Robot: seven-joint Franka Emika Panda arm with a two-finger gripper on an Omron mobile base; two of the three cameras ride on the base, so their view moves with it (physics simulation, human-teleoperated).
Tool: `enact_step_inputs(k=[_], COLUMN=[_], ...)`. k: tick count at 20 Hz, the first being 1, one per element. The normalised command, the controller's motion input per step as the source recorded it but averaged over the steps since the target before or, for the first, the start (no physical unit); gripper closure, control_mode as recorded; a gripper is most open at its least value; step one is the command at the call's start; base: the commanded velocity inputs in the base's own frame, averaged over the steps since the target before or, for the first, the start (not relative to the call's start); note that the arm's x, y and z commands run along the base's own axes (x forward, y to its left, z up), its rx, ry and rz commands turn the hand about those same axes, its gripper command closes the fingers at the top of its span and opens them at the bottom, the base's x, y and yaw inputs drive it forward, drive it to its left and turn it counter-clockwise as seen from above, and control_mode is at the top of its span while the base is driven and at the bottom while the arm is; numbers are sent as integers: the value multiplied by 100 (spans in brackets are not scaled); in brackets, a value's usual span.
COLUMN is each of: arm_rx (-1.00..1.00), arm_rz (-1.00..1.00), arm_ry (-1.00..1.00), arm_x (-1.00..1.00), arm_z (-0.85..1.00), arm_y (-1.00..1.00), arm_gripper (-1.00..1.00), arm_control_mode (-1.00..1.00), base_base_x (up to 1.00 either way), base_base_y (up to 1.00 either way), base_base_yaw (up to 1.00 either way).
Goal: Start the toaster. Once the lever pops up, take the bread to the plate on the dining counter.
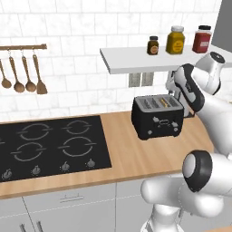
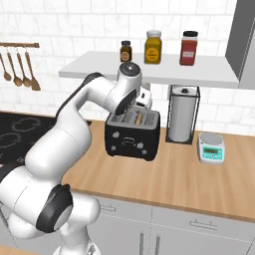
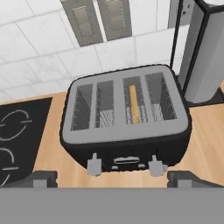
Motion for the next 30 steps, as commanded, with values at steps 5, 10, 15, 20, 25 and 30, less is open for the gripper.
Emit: enact_step_inputs(k=[5,10,15,20,25,30], arm_rx=[-8,-5,0,0,0,0], arm_rz=[0,0,0,0,0,0], arm_ry=[0,0,0,0,0,0], arm_x=[24,10,0,0,0,0], arm_z=[0,0,0,0,0,0], arm_y=[13,2,0,0,0,0], arm_gripper=[-100,-100,-100,-100,-100,-100], arm_control_mode=[-100,-100,-100,-100,-100,-100], base_base_x=[0,0,0,0,0,0], base_base_y=[0,0,0,0,0,0], base_base_yaw=[0,0,0,0,0,0])
